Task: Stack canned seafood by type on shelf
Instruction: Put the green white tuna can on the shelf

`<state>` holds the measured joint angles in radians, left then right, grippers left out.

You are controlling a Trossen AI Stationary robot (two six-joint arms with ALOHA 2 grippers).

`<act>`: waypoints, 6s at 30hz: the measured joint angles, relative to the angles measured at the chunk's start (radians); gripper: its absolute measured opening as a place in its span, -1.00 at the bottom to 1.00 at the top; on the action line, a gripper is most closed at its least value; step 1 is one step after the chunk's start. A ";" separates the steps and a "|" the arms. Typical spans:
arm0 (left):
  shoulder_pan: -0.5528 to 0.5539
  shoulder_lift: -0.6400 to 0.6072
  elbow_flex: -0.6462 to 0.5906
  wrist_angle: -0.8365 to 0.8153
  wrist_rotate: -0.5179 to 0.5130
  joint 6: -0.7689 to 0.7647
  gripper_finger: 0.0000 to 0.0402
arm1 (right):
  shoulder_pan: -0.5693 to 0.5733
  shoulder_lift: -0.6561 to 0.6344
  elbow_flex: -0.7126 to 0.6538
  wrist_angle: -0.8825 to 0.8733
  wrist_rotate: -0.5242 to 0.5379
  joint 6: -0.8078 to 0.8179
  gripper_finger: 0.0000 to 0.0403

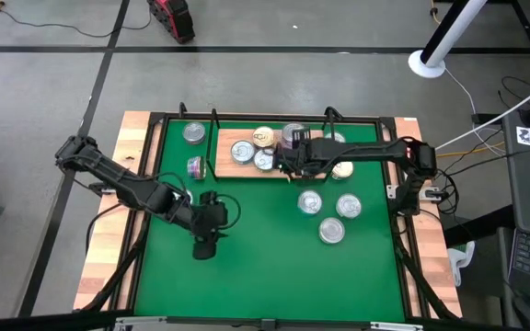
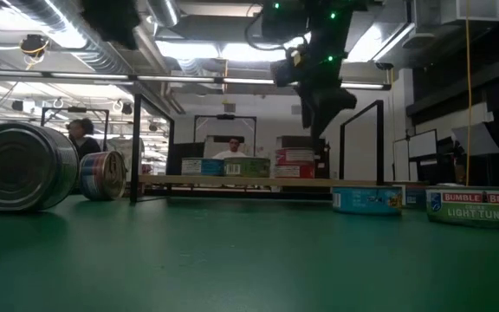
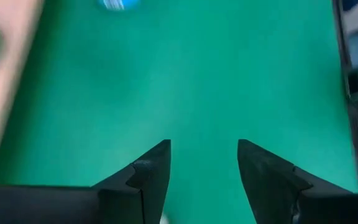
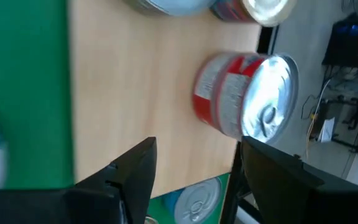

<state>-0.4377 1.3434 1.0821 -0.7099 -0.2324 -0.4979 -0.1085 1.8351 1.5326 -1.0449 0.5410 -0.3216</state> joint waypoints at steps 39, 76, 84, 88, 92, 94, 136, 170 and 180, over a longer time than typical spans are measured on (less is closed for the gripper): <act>0.015 0.094 0.000 -0.358 0.097 -0.141 0.24 | 0.233 0.000 0.000 -0.005 -0.011 0.064 0.15; 0.016 0.127 -0.128 -0.169 0.114 -0.025 -0.31 | 0.233 -0.166 -0.019 -0.154 -0.116 0.291 0.15; 0.016 0.127 -0.127 0.088 -0.067 0.190 -0.31 | 0.260 -0.266 -0.111 -0.137 -0.090 0.405 0.15; 0.018 0.127 -0.127 0.224 -0.236 0.381 -0.31 | 0.306 -0.301 -0.171 -0.125 -0.084 0.472 0.15; 0.031 0.127 -0.127 0.362 -0.347 0.572 -0.30 | 0.360 -0.310 -0.214 -0.124 -0.052 0.558 0.15; 0.044 0.127 -0.127 0.426 -0.376 0.658 -0.29 | 0.387 -0.310 -0.232 -0.123 -0.026 0.593 0.15; 0.460 0.617 -0.125 1.314 -0.326 1.368 -0.24 | 0.508 -0.310 -0.319 0.102 0.052 0.680 0.15; 0.540 0.664 -0.071 1.301 -0.266 1.233 -0.24 | 0.508 -0.310 -0.319 0.113 0.051 0.680 0.15; 0.544 0.664 -0.071 1.295 -0.270 1.202 -0.10 | 0.508 -0.310 -0.319 0.117 0.050 0.680 0.15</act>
<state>0.1059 2.0071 1.0111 0.5852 -0.5022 0.7038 0.3992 1.5249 1.2137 -0.9278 0.5915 0.3580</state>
